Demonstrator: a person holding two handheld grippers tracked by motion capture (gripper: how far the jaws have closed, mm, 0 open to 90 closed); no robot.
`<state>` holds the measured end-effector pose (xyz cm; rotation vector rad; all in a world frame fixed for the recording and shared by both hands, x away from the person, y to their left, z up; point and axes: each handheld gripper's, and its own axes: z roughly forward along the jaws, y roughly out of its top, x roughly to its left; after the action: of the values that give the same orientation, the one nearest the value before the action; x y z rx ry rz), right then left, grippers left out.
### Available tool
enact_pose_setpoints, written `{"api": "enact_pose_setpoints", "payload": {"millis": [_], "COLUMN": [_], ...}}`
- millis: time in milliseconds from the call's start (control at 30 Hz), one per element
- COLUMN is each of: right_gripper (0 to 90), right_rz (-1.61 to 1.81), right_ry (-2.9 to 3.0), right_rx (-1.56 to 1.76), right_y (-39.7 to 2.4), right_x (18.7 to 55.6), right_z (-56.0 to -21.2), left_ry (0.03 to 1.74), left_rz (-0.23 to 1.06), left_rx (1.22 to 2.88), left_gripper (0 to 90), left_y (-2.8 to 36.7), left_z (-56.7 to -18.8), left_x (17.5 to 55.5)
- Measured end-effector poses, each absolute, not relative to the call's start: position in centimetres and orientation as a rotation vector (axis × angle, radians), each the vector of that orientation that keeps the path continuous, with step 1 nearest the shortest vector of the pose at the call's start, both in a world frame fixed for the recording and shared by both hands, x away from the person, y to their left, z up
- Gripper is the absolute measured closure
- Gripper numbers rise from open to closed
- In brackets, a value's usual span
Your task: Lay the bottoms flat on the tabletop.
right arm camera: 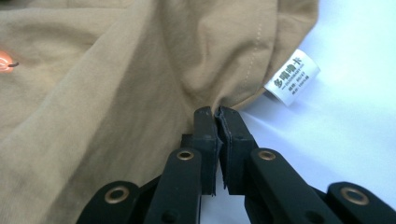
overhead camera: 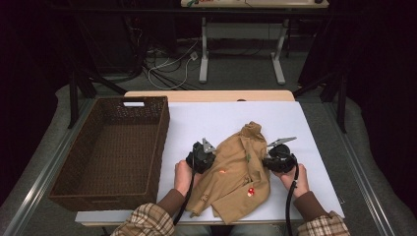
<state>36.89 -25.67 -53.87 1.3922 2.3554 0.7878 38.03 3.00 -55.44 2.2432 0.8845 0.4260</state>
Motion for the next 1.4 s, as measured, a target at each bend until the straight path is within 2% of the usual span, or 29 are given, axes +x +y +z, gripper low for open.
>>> {"api": "enact_pose_setpoints", "payload": {"millis": [233,267,333,433,500,600,633,733,800,967,1033,1167,1400], "right_gripper": [86.5,86.6,86.5,86.2,84.3,74.4,66.9,59.5,60.1,76.6,83.1,86.7,87.3], "right_rz": [0.766,0.756,0.745,0.715,0.712,0.71,0.714,0.721,0.729,0.814,0.831,0.81,0.771], "right_ry": [2.32,2.316,2.311,2.309,2.308,2.301,2.298,2.298,2.311,2.325,2.339,2.35,2.319], "right_rx": [1.392,1.391,1.394,1.385,1.39,1.401,1.407,1.45,1.466,1.468,1.461,1.429,1.391], "right_y": [-26.7,-26.8,-27.1,-27.3,-27.3,-27.4,-27.4,-27.5,-27.6,-27.8,-27.8,-27.5,-27.5], "right_x": [36.6,36.6,36.6,36.6,36.7,36.8,36.8,37.1,37.3,37.4,37.4,37.3,37.1], "right_z": [-53.3,-53.3,-53.2,-53.2,-53.2,-53.3,-53.4,-53.9,-54.1,-54.5,-54.5,-54.4,-53.7], "left_ry": [0.88,0.887,0.911,0.929,0.939,0.961,0.968,0.965,0.953,0.917,0.909,0.922,0.902], "left_rz": [0.443,0.442,0.443,0.45,0.445,0.428,0.421,0.409,0.391,0.365,0.392,0.412,0.485], "left_rx": [2.238,2.234,2.229,2.232,2.23,2.232,2.235,2.273,2.271,2.283,2.289,2.269,2.253], "left_gripper": [88.2,85.6,71.8,56.6,52.3,46.6,45.8,50.2,57.9,79.5,85.0,87.0,87.2], "left_y": [3.1,3.1,3.0,2.8,2.5,1.9,1.7,1.0,0.8,0.6,0.5,1.1,1.9], "left_z": [-55.2,-55.2,-55.1,-54.8,-54.8,-54.8,-54.9,-55.3,-55.3,-55.3,-55.3,-55.3,-55.0], "left_x": [37.9,38.0,38.2,38.6,38.9,39.6,39.8,40.2,40.3,40.2,39.9,39.5,38.0]}}
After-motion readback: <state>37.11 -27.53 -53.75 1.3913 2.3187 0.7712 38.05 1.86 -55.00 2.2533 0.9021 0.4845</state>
